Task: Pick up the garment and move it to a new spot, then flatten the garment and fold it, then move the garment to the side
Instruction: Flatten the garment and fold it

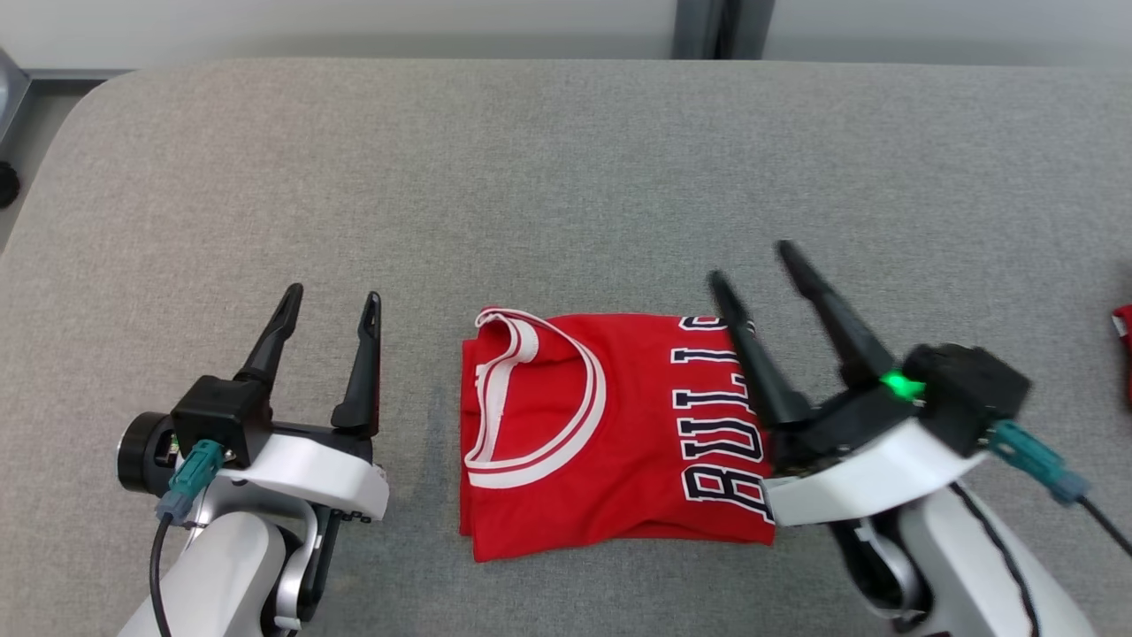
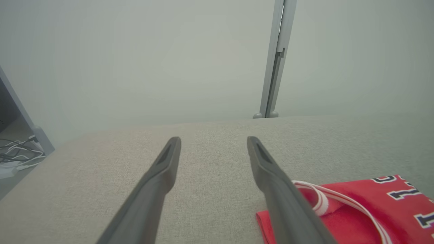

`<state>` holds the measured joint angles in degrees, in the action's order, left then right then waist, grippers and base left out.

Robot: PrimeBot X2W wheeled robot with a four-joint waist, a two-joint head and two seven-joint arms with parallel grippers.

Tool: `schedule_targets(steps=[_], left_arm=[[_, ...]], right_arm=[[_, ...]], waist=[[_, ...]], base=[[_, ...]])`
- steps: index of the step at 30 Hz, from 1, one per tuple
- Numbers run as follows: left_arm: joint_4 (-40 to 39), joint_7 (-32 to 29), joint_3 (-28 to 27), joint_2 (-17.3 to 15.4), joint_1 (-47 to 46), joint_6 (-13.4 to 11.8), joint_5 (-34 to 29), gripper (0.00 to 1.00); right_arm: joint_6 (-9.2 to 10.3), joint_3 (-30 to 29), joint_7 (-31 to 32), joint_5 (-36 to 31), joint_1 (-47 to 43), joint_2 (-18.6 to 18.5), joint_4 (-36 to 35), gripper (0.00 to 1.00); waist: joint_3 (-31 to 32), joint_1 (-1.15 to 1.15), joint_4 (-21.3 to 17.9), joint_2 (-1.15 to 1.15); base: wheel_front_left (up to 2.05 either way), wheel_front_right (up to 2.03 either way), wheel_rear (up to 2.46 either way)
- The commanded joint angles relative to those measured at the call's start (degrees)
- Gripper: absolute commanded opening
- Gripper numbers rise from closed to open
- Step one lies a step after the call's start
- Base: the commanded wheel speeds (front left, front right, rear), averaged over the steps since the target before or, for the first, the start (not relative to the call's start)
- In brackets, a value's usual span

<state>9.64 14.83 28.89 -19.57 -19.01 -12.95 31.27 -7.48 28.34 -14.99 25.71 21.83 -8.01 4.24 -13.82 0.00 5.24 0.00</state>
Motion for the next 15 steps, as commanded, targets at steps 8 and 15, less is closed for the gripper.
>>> schedule_targets(steps=[8,15], left_arm=[[-3.5,-0.1,-1.6,-3.5,3.9,-3.3,-1.4,1.0],[-7.7,-0.9,-2.3,-5.4,8.9,-6.0,-1.2,1.0]], right_arm=[[-0.04,-17.3,-0.2,-5.0,-10.4,-2.4,-0.5,1.0],[-0.04,-23.1,0.6,-6.4,-16.3,-2.8,1.6,1.0]], waist=[[2.9,0.0,-2.9,0.0],[5.1,0.0,-4.5,0.0]], base=[[0.0,0.0,0.0],[0.0,0.0,0.0]])
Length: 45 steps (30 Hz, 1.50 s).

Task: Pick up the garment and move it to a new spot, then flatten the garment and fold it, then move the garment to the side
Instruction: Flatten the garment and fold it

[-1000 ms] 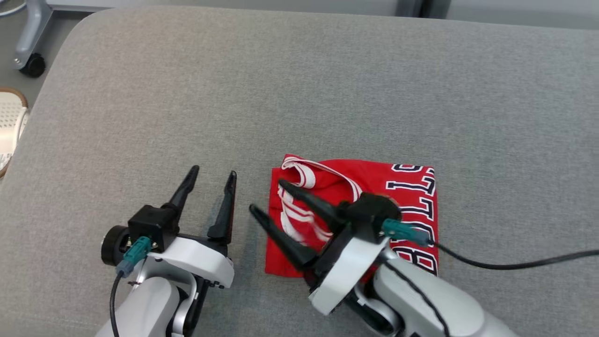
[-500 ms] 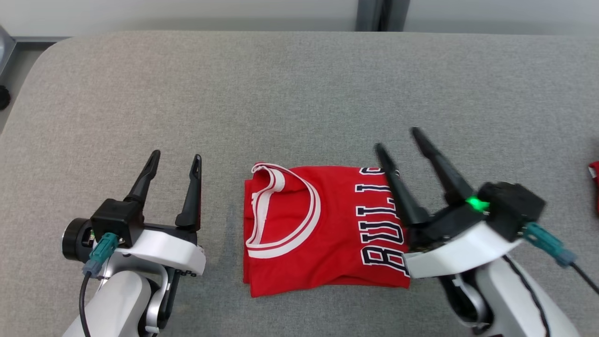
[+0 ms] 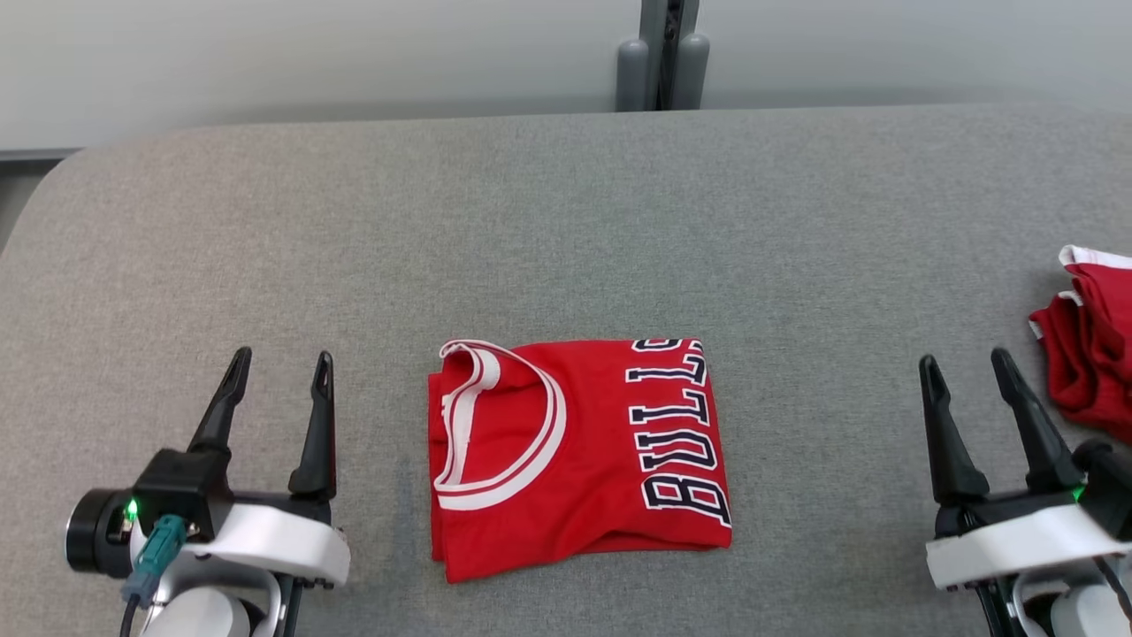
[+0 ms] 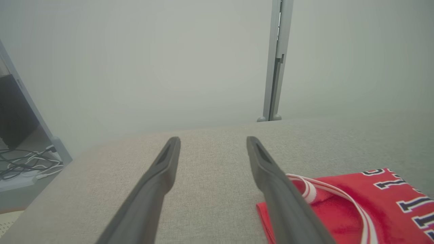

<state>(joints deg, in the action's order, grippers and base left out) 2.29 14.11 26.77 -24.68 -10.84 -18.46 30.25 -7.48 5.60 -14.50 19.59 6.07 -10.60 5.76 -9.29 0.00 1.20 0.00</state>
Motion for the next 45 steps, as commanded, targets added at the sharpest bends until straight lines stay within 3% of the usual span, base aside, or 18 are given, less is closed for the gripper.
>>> schedule_targets(steps=[1,12,36,37,38,45], left_arm=[[-0.9,-0.3,-0.3,-0.5,1.4,-0.9,-0.1,1.0],[-4.9,-1.5,0.0,-1.9,7.0,-3.2,0.4,1.0],[-5.9,-2.0,1.0,-1.7,5.2,-3.6,0.0,1.0],[-5.9,-2.0,1.1,-1.6,5.1,-3.5,0.0,1.0],[-5.8,-2.1,1.3,-1.5,4.9,-3.4,-0.1,1.0],[-5.7,-2.0,2.0,-1.0,2.6,-2.6,-0.5,1.0]], right_arm=[[-0.04,-0.7,0.3,-0.4,-1.3,-0.1,0.4,1.0],[-0.04,-4.7,2.6,-2.3,-7.6,0.6,0.4,1.0],[-0.04,-5.2,4.8,-3.1,-7.1,0.7,-2.5,1.0],[-0.04,-5.0,4.7,-3.0,-6.8,0.7,-2.6,0.29],[-0.04,-4.4,4.9,-2.8,-6.6,0.6,-2.5,0.0],[-0.04,1.5,5.5,-2.5,-2.1,-0.3,-1.3,0.0]], waist=[[0.9,0.0,-0.6,0.0],[4.0,0.0,-0.6,0.0],[2.9,0.0,0.8,0.0],[2.8,0.0,1.1,0.0],[2.6,0.0,1.4,0.0],[0.7,0.0,4.6,0.0]], base=[[0.0,0.0,0.0],[0.0,0.0,0.0],[0.0,0.0,0.0],[0.0,0.0,0.0],[0.0,0.0,0.0],[0.0,0.0,0.0]])
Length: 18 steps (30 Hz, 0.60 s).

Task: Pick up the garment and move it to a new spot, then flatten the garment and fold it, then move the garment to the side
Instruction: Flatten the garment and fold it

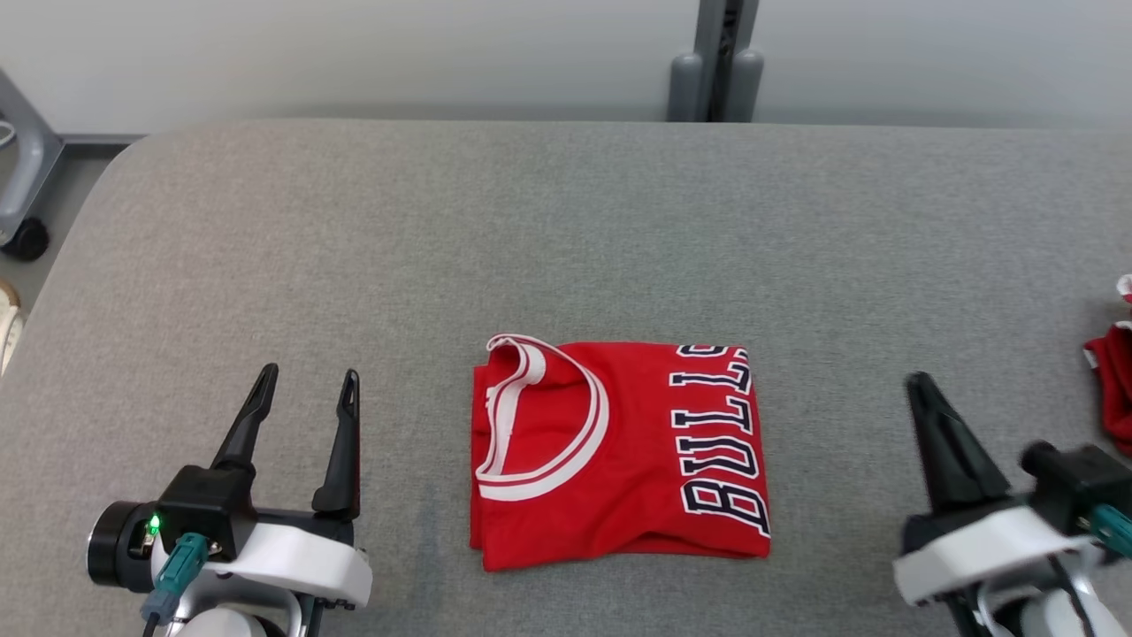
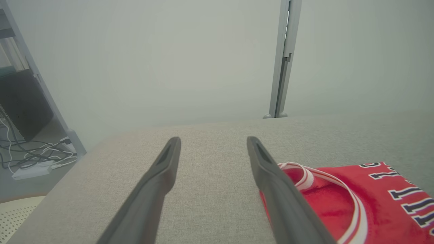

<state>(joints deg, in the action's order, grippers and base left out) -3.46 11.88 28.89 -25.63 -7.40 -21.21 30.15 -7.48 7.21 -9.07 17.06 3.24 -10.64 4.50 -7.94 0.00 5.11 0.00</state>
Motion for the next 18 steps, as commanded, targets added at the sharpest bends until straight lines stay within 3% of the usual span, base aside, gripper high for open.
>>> schedule_targets(steps=[1,18], left_arm=[[0.1,0.4,0.0,0.2,-1.2,0.4,-0.5,1.0],[5.2,2.3,2.5,5.5,-9.2,5.1,-1.1,1.0]], right_arm=[[-0.04,1.6,0.3,0.2,2.0,-0.4,0.6,0.0],[-0.04,24.2,-3.8,6.6,27.8,3.1,26.1,0.0]], waist=[[-1.1,0.0,1.2,0.0],[-9.2,0.0,11.1,0.0]], base=[[0.0,0.0,0.0],[0.0,0.0,0.0]])
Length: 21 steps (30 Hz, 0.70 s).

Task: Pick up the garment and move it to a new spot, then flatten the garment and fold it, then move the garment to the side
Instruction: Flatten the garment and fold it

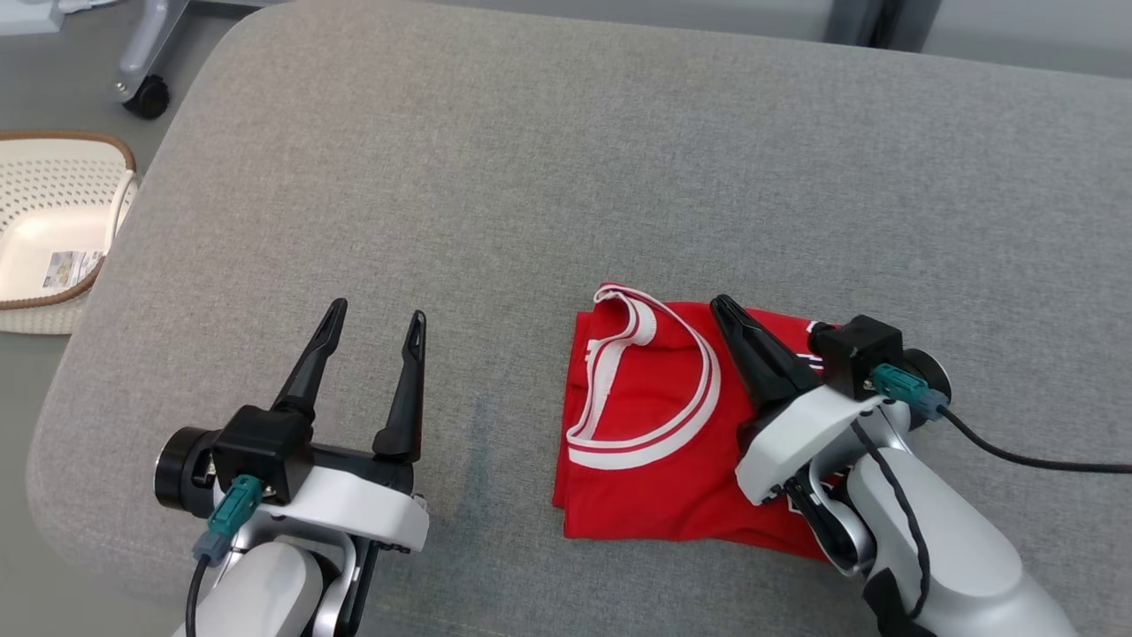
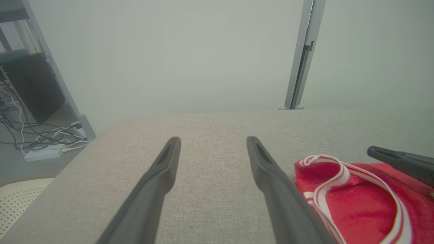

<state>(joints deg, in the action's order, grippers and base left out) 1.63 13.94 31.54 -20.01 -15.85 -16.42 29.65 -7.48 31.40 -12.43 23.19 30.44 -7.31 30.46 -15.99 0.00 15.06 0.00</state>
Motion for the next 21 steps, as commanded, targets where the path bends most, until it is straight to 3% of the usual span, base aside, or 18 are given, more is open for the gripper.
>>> schedule_targets(steps=[1,21], left_arm=[[0.5,0.3,-0.1,0.2,-1.1,0.4,-0.6,1.0],[4.9,1.1,-0.6,4.4,-3.2,4.2,-2.2,1.0]], right_arm=[[-0.04,1.1,-0.7,0.8,1.7,0.1,1.6,0.0],[-0.09,19.7,-2.6,10.7,10.7,3.6,15.4,0.0]], waist=[[-1.5,0.0,1.4,0.0],[-2.8,0.0,2.5,0.0]], base=[[0.0,0.0,0.0],[0.0,0.0,0.0]])
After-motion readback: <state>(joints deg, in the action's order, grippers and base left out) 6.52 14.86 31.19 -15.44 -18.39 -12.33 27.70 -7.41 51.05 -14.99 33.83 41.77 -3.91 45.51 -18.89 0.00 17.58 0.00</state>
